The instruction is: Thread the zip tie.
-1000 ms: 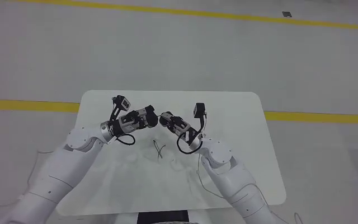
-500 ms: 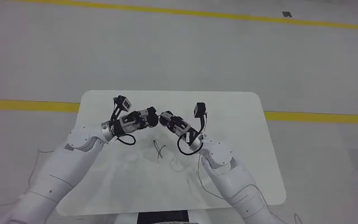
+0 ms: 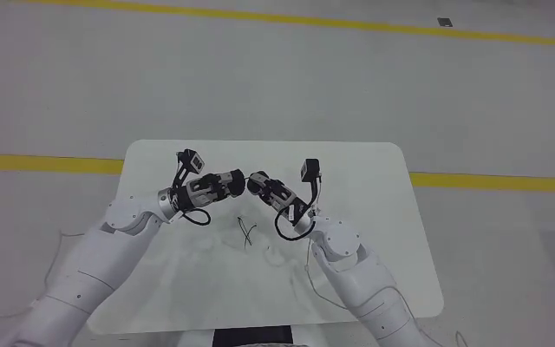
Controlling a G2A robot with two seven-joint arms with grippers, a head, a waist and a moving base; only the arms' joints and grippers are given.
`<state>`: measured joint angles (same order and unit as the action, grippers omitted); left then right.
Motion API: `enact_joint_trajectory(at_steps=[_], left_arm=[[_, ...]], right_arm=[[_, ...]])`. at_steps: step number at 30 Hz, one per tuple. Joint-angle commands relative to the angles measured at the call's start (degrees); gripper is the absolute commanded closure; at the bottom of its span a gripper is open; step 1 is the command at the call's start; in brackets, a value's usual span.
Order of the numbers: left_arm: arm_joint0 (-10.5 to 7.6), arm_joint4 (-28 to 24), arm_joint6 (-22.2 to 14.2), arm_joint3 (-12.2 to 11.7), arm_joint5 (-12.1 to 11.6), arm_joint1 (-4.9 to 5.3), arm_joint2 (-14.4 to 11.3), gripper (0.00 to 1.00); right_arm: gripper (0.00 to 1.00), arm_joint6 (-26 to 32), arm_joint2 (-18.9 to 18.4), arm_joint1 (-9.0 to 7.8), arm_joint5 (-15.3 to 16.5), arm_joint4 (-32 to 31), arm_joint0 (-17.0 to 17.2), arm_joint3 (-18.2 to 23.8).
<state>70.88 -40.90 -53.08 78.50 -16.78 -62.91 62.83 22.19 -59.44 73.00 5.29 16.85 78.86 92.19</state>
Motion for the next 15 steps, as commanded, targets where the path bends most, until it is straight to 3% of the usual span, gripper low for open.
enact_joint_trajectory(at_steps=[1, 15], left_arm=[[-0.03, 0.05, 0.01, -0.07, 0.1, 0.0, -0.03, 0.84], [-0.18, 0.38, 0.05, -0.31, 0.84, -0.01, -0.29, 1.0]], right_arm=[[1.0, 0.06, -0.06, 0.02, 0.08, -0.05, 0.05, 0.06], [1.0, 0.66, -0.24, 0.17, 0.61, -0.54, 0.27, 0.29]])
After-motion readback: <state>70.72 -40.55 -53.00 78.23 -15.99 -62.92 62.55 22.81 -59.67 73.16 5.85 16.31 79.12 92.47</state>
